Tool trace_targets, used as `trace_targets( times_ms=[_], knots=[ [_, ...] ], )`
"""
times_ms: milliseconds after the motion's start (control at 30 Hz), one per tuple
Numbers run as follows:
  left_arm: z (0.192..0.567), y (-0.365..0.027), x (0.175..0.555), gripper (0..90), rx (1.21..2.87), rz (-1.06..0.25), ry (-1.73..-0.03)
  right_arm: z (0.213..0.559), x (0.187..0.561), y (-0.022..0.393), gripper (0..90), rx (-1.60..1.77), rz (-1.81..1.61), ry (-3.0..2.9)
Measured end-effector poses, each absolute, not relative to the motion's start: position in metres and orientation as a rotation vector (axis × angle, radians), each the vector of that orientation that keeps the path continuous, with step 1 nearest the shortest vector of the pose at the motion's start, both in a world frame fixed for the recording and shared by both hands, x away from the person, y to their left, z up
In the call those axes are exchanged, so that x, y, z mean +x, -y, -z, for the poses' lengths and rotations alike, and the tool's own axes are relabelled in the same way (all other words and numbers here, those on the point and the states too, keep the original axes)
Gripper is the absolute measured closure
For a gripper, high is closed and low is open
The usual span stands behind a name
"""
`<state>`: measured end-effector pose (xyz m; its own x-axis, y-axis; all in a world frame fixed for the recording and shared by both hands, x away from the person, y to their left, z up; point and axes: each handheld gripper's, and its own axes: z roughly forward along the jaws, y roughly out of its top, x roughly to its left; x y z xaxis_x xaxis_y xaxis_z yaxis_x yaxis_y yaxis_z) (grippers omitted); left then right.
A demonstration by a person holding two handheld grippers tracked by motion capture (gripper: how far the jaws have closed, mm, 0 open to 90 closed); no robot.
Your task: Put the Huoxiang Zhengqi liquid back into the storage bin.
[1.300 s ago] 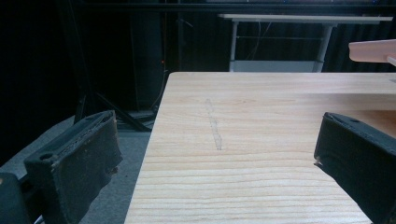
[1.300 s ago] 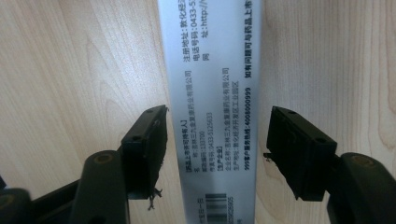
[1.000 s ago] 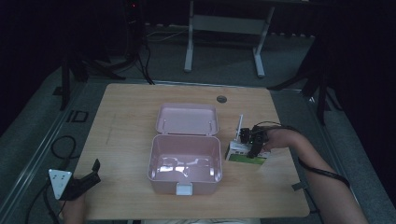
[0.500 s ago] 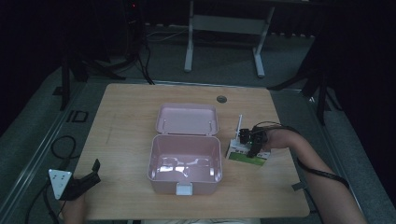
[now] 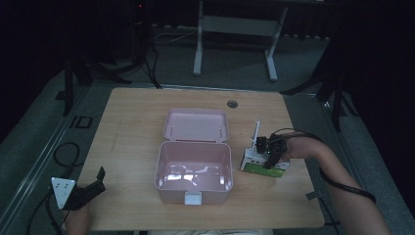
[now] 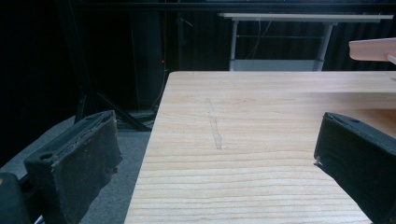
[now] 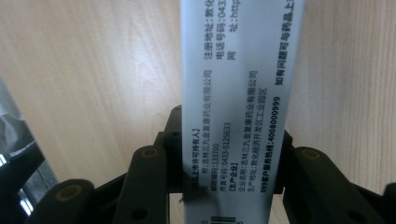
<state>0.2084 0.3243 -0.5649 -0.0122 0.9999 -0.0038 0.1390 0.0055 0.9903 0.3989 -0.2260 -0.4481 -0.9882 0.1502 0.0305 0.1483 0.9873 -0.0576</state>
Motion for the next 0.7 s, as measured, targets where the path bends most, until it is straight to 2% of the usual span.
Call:
trace_targets(
  times_ms=[700],
  knots=[
    [0.565, -0.324, 0.208, 0.5, 1.304, -1.147, -1.325, 0.423, 0.346, 0.225, 63.2, -0.096, -0.119, 3.102]
  ],
)
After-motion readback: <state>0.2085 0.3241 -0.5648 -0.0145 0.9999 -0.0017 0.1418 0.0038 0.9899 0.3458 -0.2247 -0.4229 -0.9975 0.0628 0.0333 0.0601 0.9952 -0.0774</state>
